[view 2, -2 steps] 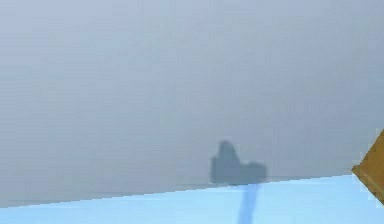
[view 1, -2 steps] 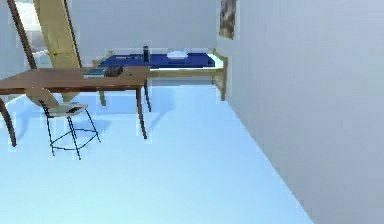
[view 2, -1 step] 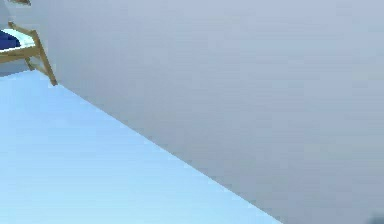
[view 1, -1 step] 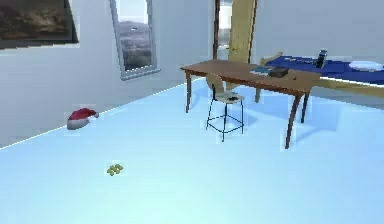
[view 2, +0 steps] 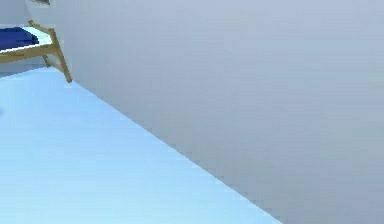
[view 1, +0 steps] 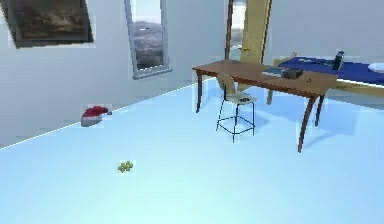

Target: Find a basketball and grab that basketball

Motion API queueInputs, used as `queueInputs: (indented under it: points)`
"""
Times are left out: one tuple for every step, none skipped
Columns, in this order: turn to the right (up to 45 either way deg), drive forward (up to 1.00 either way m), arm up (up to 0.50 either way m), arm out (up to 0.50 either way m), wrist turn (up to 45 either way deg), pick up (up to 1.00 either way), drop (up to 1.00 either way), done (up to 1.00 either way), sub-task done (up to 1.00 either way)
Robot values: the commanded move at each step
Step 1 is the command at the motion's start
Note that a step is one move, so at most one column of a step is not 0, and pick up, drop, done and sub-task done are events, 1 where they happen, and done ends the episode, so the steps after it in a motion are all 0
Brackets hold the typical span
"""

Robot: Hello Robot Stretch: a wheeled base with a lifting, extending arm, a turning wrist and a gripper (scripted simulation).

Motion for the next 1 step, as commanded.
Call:
queueInputs:
  points:
    - [0.0,0.45,0.0,0.0,0.0,0.0,0.0,0.0,0.0]
